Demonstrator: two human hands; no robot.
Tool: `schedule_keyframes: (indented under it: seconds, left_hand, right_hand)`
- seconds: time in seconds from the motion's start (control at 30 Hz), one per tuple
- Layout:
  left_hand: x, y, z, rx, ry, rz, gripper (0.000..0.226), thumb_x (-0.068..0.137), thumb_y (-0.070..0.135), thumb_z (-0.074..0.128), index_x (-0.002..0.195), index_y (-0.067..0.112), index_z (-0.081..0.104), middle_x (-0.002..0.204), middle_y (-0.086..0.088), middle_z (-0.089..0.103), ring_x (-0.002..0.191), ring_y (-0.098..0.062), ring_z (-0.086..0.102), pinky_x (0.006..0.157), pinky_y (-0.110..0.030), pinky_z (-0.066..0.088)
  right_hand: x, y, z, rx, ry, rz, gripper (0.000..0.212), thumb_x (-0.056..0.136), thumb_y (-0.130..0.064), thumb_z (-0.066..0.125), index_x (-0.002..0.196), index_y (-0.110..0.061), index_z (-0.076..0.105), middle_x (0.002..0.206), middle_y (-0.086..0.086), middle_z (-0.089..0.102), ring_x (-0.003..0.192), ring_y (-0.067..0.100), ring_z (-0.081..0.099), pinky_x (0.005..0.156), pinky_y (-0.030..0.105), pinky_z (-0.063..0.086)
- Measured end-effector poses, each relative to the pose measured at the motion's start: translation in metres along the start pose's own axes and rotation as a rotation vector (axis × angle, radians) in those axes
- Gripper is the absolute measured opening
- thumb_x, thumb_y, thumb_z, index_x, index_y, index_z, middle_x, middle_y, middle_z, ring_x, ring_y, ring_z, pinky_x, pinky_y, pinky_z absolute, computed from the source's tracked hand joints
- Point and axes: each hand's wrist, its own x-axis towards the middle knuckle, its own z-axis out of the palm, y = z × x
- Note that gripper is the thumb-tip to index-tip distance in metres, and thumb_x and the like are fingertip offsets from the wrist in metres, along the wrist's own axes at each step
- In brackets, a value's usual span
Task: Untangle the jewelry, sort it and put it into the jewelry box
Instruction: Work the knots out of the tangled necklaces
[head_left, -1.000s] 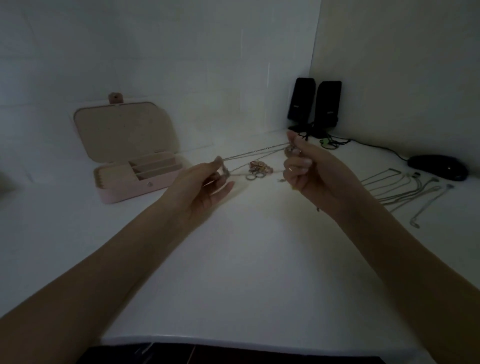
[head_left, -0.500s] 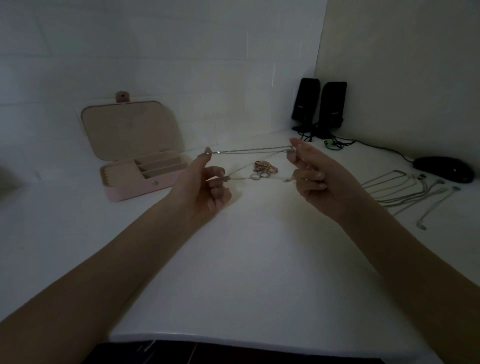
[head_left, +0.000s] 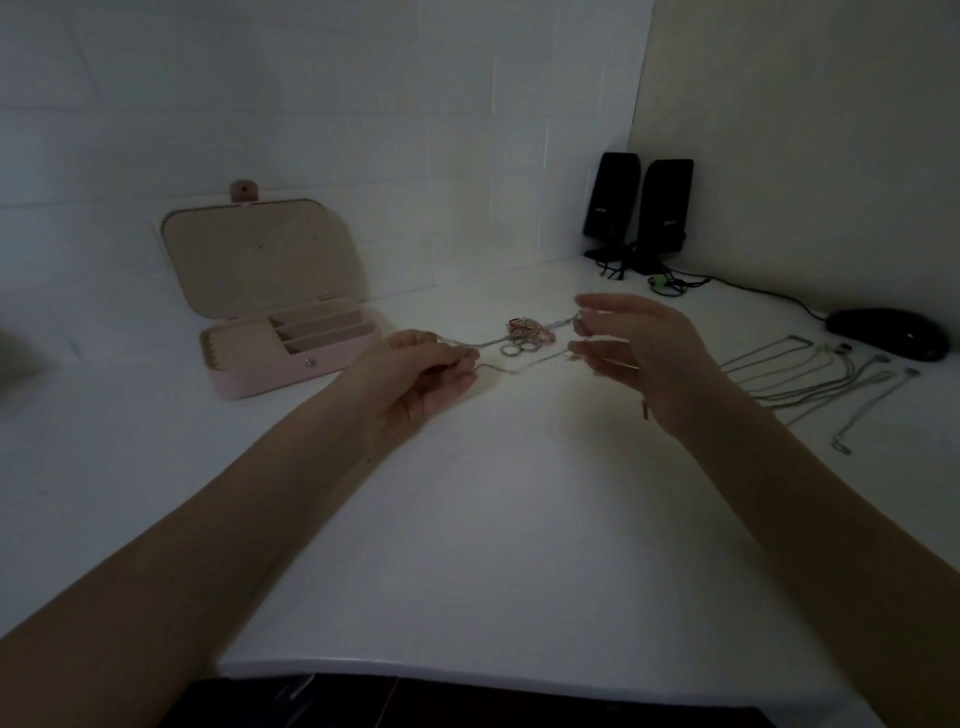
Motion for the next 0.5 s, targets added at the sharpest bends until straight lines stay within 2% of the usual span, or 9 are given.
schedule_keyframes:
  seconds: [0.1, 0.17, 0.23, 0.33, 0.43, 0.5]
  left_hand:
    - [0.0009, 0.0001, 0.0021, -0.033, 0.004, -0.014, 0.018, 0.087, -0.006, 0.053, 0.074, 0.005, 0.057, 0.063, -0.009, 0.066, 0.042, -0.006, 0.051, 0.052, -0.020, 0.055]
    - [0.0007, -0.0014, 0.0035, -0.022, -0.002, -0.035, 0.019, 0.088, -0.005, 0.051, 0.074, 0.005, 0.060, 0.062, -0.008, 0.063, 0.040, -0.005, 0.048, 0.049, -0.018, 0.052]
    - [-0.0002, -0.0009, 0.0032, -0.028, 0.011, -0.062, 0.019, 0.088, -0.003, 0.049, 0.073, 0.005, 0.057, 0.061, -0.007, 0.060, 0.039, -0.007, 0.048, 0.043, -0.016, 0.047]
    - [0.0013, 0.0030, -0.0009, -0.083, 0.042, -0.098, 0.019, 0.088, -0.001, 0.044, 0.071, 0.006, 0.050, 0.057, -0.009, 0.059, 0.040, -0.011, 0.051, 0.036, -0.014, 0.038]
    - [0.0002, 0.0048, -0.0028, -0.121, -0.056, -0.133, 0.010, 0.087, 0.002, 0.051, 0.080, 0.008, 0.054, 0.058, -0.003, 0.060, 0.041, -0.008, 0.052, 0.030, -0.013, 0.029]
    - [-0.0026, 0.0066, -0.0029, -0.146, -0.168, -0.139, 0.005, 0.079, 0.008, 0.055, 0.081, 0.013, 0.057, 0.062, 0.003, 0.060, 0.043, -0.006, 0.053, 0.027, -0.012, 0.022]
  right_hand:
    - [-0.0016, 0.0017, 0.0030, 0.047, 0.076, -0.007, 0.015, 0.084, 0.001, 0.060, 0.095, -0.005, 0.068, 0.073, 0.005, 0.068, 0.074, 0.020, 0.069, 0.074, 0.028, 0.056]
    - [-0.0017, 0.0024, 0.0041, 0.120, 0.124, -0.042, 0.013, 0.087, 0.003, 0.057, 0.092, -0.005, 0.065, 0.077, 0.009, 0.066, 0.067, 0.019, 0.069, 0.065, 0.027, 0.059]
    - [-0.0002, 0.0033, 0.0029, 0.164, 0.187, -0.100, 0.012, 0.090, 0.003, 0.056, 0.090, -0.008, 0.062, 0.081, 0.010, 0.065, 0.060, 0.015, 0.068, 0.054, 0.024, 0.055]
    - [0.0020, 0.0040, 0.0004, 0.140, 0.253, -0.137, 0.010, 0.092, -0.002, 0.056, 0.097, -0.010, 0.059, 0.085, 0.006, 0.063, 0.054, 0.007, 0.065, 0.046, 0.017, 0.047]
    - [0.0032, 0.0036, 0.0015, 0.150, 0.240, -0.089, 0.013, 0.092, -0.001, 0.051, 0.099, -0.008, 0.058, 0.080, 0.004, 0.060, 0.054, 0.007, 0.060, 0.038, 0.015, 0.037]
    - [0.0043, 0.0026, 0.0019, 0.286, 0.210, -0.011, 0.015, 0.093, 0.003, 0.046, 0.092, -0.008, 0.056, 0.077, 0.007, 0.056, 0.053, 0.010, 0.053, 0.035, 0.015, 0.030]
